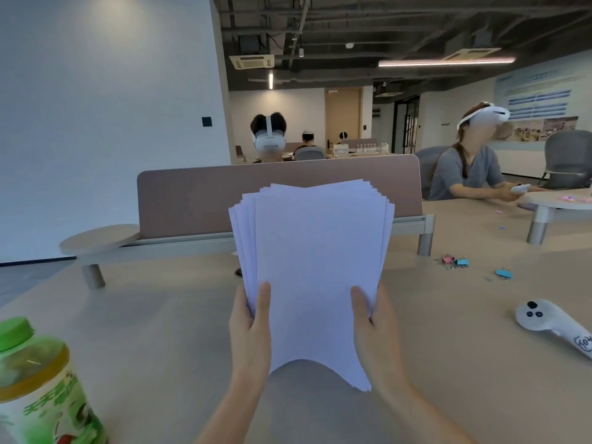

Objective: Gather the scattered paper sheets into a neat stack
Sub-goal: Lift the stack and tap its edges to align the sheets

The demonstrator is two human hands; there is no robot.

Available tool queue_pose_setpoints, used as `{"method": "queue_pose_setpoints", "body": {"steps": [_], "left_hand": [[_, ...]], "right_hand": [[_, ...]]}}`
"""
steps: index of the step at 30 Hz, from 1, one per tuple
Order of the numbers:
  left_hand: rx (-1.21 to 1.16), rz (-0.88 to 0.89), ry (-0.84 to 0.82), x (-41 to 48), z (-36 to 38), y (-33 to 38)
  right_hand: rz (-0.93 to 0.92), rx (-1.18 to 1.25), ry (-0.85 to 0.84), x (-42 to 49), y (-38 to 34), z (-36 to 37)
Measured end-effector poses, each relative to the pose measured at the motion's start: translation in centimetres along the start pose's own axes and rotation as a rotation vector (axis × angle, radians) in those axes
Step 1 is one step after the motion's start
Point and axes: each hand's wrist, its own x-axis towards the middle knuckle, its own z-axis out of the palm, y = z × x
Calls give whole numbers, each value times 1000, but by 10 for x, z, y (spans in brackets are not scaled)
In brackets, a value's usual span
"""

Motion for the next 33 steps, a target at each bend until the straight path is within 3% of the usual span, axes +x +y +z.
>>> {"method": "queue_pose_setpoints", "body": {"steps": [5, 13, 22, 25, 28, 31, 33], "left_hand": [[-19, 38, 14, 8, 8, 12], [-27, -42, -13, -4, 10, -4], [49, -219, -55, -14, -5, -32], [237, 11, -21, 14, -28, 6], [495, 223, -85, 48, -51, 75], [461, 118, -365, 67, -57, 111], [296, -15, -406, 69, -58, 108]], "right_hand": [[-103, 83, 45, 5, -15, 1], [-44, 29, 54, 3, 12, -2], [1, -54, -72, -6, 27, -10], [-91, -247, -132, 14, -3, -34], [-334, -688, -346, 42, -64, -61], [-636, -1133, -505, 61, -114, -66], [-752, -1164, -533, 72, -131, -62]]}}
